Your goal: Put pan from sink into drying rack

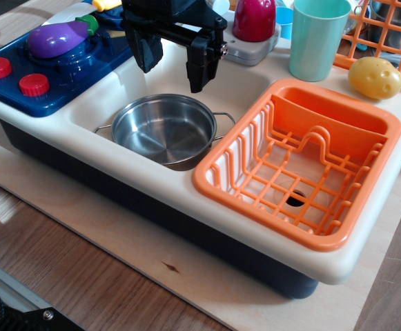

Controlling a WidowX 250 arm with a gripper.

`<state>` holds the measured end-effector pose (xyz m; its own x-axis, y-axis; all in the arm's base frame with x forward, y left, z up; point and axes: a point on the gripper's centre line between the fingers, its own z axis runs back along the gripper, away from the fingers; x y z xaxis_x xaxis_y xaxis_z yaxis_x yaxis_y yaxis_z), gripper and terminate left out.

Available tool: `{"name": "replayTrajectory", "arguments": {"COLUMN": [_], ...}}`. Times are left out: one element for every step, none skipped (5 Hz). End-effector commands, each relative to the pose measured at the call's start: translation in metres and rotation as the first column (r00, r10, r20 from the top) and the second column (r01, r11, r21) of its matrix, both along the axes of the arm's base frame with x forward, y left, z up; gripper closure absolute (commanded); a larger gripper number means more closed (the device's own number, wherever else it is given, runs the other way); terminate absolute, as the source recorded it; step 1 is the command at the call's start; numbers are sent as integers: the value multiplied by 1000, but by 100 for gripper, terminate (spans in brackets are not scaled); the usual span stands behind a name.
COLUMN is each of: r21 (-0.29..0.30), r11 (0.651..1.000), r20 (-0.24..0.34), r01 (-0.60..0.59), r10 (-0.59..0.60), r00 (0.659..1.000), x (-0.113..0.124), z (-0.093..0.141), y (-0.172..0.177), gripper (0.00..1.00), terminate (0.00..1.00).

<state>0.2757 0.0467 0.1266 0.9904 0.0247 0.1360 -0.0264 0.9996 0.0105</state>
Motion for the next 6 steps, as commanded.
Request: {"name": "replayTrajectory", "arguments": {"r21": [0,104,179,257,253,231], "r11": [1000,967,896,784,687,616], "r20": [0,113,163,185,187,190], "r01": [0,235,406,565,682,753], "r10": [0,-246,-434,-613,-726,-788], "r00": [1000,963,886,768,662,586], "x": [0,3,5,9,17,25], "z": [0,-1,-7,-14,-19,-25], "y": [0,-2,0,2,8,12], "gripper": [0,0,0,0,0,0], "terminate": [0,0,0,0,0,0]}}
